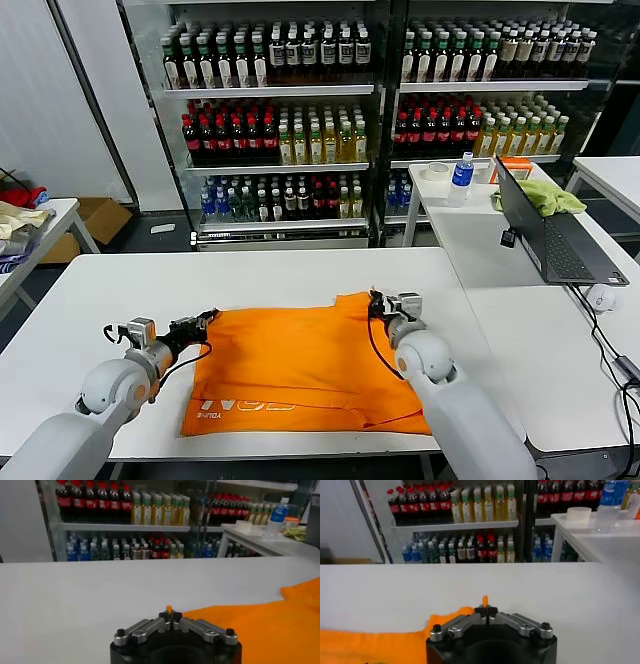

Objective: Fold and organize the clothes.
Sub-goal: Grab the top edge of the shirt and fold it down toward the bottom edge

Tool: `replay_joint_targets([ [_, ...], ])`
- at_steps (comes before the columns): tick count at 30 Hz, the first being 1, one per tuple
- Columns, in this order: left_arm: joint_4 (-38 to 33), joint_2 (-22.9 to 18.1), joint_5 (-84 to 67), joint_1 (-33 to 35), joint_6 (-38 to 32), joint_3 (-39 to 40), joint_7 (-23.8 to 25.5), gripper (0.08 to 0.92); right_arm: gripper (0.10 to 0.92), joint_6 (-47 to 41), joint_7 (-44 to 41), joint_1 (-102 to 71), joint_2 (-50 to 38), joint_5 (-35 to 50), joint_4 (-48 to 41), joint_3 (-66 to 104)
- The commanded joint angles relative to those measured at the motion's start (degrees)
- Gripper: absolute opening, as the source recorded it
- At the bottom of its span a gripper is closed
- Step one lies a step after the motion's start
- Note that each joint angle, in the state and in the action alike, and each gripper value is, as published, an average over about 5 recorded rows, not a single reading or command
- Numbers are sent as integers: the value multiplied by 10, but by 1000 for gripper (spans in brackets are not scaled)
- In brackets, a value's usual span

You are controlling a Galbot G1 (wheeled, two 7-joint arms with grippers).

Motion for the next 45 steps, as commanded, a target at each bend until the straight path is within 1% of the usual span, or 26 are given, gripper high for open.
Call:
replay_joint_targets([
  [1,-84,19,-11,96,-15,-35,-3,82,106,-17,16,-172,-64,8,196,44],
  [7,-78,7,8,141,-34,-52,2,82,106,-14,15,-221,-81,4,229,71],
  [12,-58,-2,21,139,-41,-58,7,82,106,-8,2,-235,-87,-4,230,79],
  [15,-54,0,21,137,-42,-62,9,82,106,-5,1,-240,-89,-7,236,81],
  [35,-94,12,15,170,-39,-77,13,82,106,-2,1,-257,-98,-6,268,93],
  [45,-105,21,16,193,-43,-87,11,82,106,-2,-1,-262,-103,-7,265,90],
])
